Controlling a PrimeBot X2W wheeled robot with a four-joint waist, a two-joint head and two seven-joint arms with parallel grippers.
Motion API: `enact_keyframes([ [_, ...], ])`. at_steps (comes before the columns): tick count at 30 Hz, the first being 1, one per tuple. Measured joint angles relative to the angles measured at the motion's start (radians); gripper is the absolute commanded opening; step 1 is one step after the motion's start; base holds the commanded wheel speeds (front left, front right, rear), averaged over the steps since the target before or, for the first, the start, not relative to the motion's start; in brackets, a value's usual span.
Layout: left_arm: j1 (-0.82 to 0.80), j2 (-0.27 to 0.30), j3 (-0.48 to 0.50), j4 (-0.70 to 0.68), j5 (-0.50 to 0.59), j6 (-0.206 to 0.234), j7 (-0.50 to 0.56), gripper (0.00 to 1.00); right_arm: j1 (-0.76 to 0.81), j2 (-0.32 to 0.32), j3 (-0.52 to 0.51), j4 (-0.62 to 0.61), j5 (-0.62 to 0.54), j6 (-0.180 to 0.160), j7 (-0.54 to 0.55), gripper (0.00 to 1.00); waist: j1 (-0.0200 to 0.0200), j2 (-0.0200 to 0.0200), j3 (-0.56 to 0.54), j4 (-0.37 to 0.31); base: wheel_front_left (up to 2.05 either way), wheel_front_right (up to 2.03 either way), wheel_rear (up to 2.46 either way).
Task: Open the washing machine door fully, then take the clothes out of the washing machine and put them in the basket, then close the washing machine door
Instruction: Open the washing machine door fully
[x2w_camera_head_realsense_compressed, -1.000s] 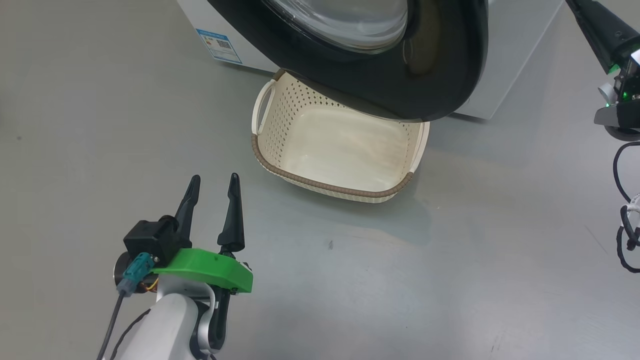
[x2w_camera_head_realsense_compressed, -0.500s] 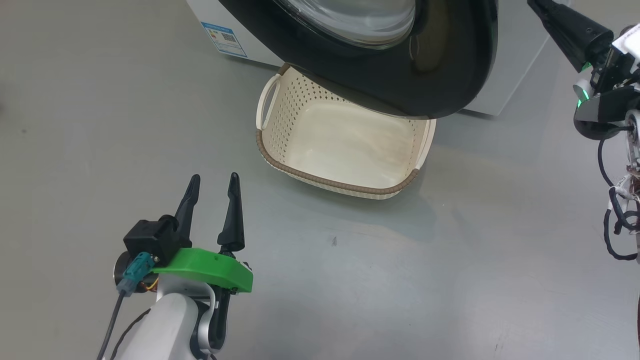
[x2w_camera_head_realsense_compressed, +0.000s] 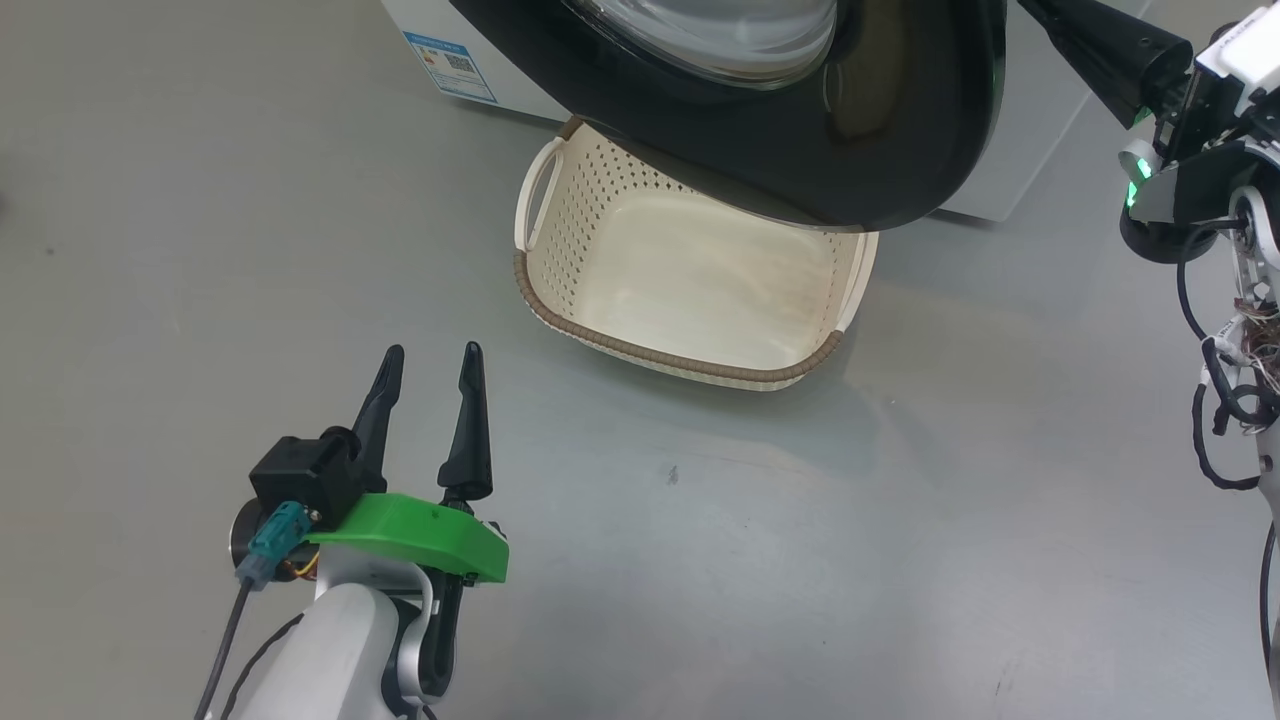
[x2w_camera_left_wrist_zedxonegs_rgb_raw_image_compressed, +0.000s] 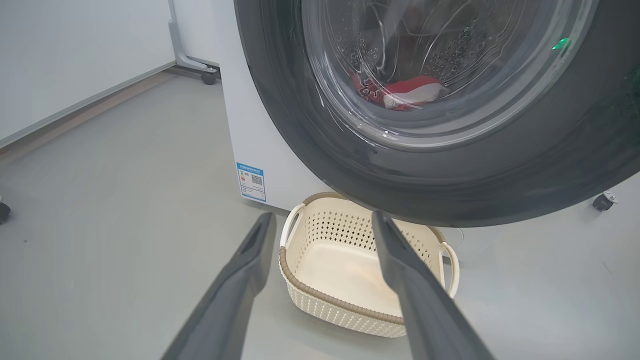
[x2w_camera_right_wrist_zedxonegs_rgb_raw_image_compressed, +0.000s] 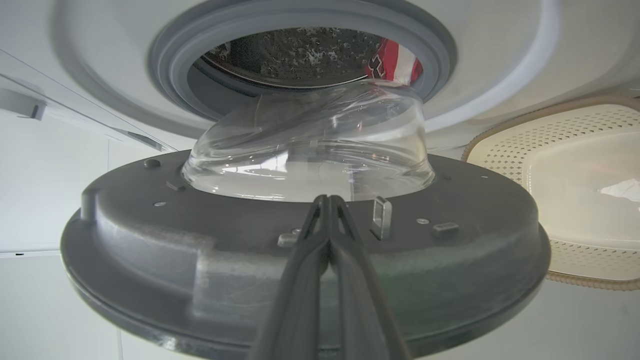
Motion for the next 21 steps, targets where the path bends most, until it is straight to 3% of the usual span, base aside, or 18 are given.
enact_keyframes([
  [21, -0.012, 0.0, 0.001, -0.001, -0.002, 0.0, 0.0, 1.0, -0.042, 0.021, 0.068, 0.067, 0.016, -0.001, 0.068, 0.0, 0.0, 0.0, 0.005, 0.007, 0.0, 0.0, 0.0],
])
